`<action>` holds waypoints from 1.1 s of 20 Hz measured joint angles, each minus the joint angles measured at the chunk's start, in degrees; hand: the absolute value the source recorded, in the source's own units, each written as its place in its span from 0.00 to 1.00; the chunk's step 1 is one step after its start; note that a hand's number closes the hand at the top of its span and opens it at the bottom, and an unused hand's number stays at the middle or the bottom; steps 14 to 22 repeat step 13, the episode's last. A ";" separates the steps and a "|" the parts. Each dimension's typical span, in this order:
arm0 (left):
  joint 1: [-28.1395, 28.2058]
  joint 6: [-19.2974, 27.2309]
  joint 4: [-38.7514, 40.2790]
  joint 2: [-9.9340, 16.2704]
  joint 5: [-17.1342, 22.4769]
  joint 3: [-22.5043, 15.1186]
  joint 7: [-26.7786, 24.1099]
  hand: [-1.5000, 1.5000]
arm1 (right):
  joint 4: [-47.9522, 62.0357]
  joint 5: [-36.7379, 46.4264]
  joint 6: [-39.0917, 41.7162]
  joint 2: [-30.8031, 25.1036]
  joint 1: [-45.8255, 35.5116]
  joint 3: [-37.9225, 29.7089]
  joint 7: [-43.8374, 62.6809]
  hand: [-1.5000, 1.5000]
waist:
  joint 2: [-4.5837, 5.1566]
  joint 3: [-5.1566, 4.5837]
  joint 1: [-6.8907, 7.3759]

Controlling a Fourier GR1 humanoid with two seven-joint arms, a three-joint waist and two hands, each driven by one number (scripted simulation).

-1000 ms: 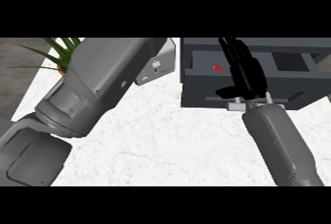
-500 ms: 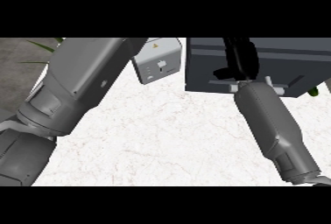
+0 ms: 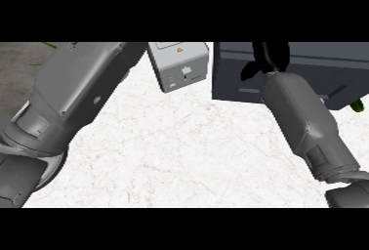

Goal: Pick up the can, place it into the drawer and close the drawer

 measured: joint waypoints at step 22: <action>7.60 -0.62 -10.93 3.85 -0.49 -1.14 3.27 0.00 | 6.04 -4.39 1.51 -0.23 -4.65 -4.99 -8.69 0.00 | 0.80 0.50 0.17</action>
